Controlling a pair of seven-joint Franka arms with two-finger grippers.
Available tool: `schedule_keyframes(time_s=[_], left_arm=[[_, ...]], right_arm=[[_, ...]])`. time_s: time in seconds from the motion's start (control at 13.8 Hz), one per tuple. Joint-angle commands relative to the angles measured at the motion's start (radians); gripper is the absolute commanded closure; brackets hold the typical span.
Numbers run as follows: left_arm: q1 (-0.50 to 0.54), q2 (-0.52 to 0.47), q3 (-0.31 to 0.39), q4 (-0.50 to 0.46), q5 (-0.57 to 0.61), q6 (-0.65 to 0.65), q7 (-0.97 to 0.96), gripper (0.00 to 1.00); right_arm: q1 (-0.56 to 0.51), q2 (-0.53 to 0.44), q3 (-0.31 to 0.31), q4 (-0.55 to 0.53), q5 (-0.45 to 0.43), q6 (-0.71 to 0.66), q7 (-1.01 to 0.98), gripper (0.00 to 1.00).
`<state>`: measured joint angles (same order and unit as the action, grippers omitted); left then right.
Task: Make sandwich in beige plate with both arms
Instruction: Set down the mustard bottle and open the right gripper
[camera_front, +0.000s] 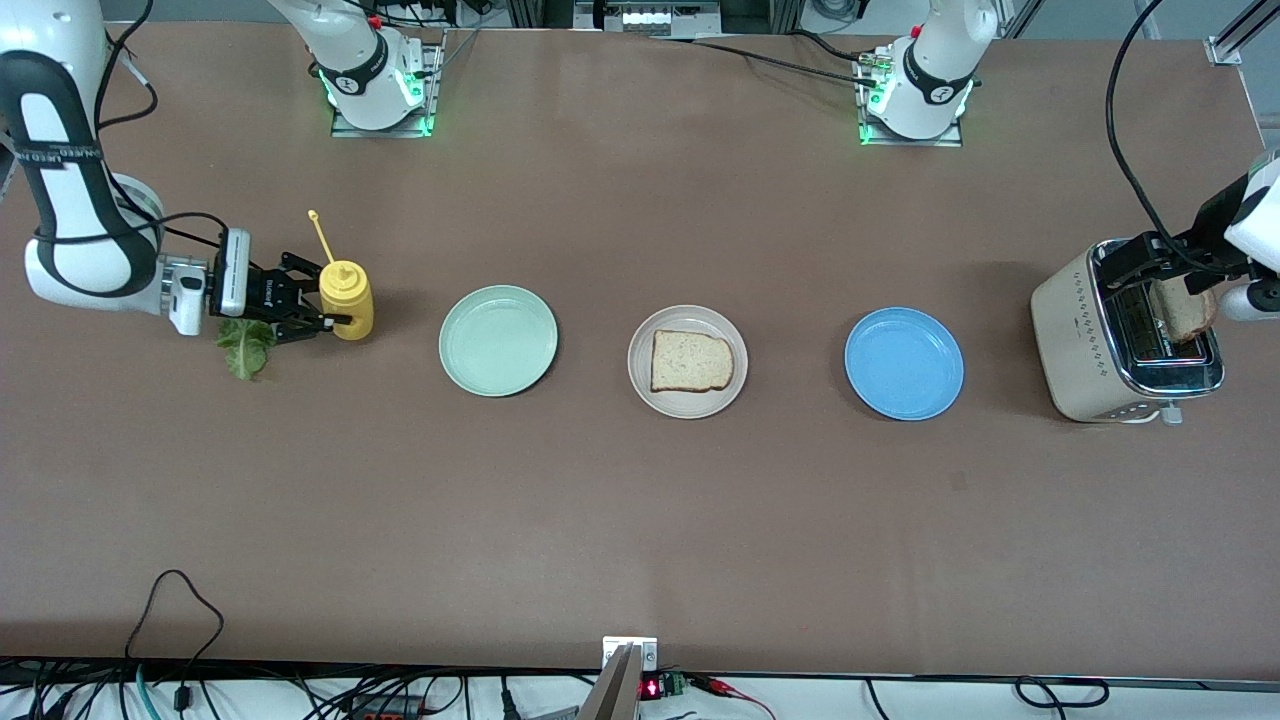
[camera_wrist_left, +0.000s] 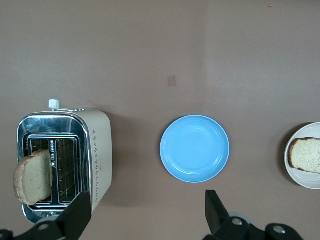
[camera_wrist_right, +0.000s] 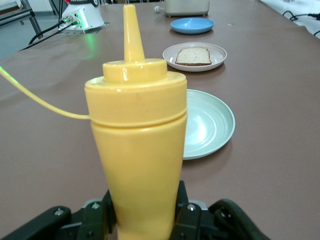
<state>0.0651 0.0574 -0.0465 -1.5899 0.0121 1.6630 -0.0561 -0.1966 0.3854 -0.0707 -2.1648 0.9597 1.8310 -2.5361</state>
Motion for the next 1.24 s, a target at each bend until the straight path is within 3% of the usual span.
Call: schedule_keyframes(time_s=[0.0,0.73,0.8,1.02,1.16], left_arm=[[0.001,-0.008,-0.001,0.005,-0.02,0.0,0.009,0.0],[0.002,-0.008,0.0,0.004,-0.02,-0.005,0.012,0.0],[0.002,-0.008,0.0,0.004,-0.02,-0.005,0.012,0.0],[0.004,-0.007,0.005,-0.001,-0.021,-0.005,0.01,0.0],[0.004,-0.008,0.007,-0.001,-0.021,-0.003,0.01,0.0]], right_arm=[[-0.026,0.036,0.017,-0.009,0.063,-0.018,-0.098,0.98],[-0.089,0.139,0.045,-0.007,0.106,-0.033,-0.184,0.93],[-0.093,0.145,0.045,-0.007,0.106,-0.033,-0.184,0.88],[-0.11,0.156,0.046,-0.004,0.105,-0.033,-0.185,0.53],[-0.113,0.156,0.046,-0.003,0.105,-0.033,-0.185,0.41]])
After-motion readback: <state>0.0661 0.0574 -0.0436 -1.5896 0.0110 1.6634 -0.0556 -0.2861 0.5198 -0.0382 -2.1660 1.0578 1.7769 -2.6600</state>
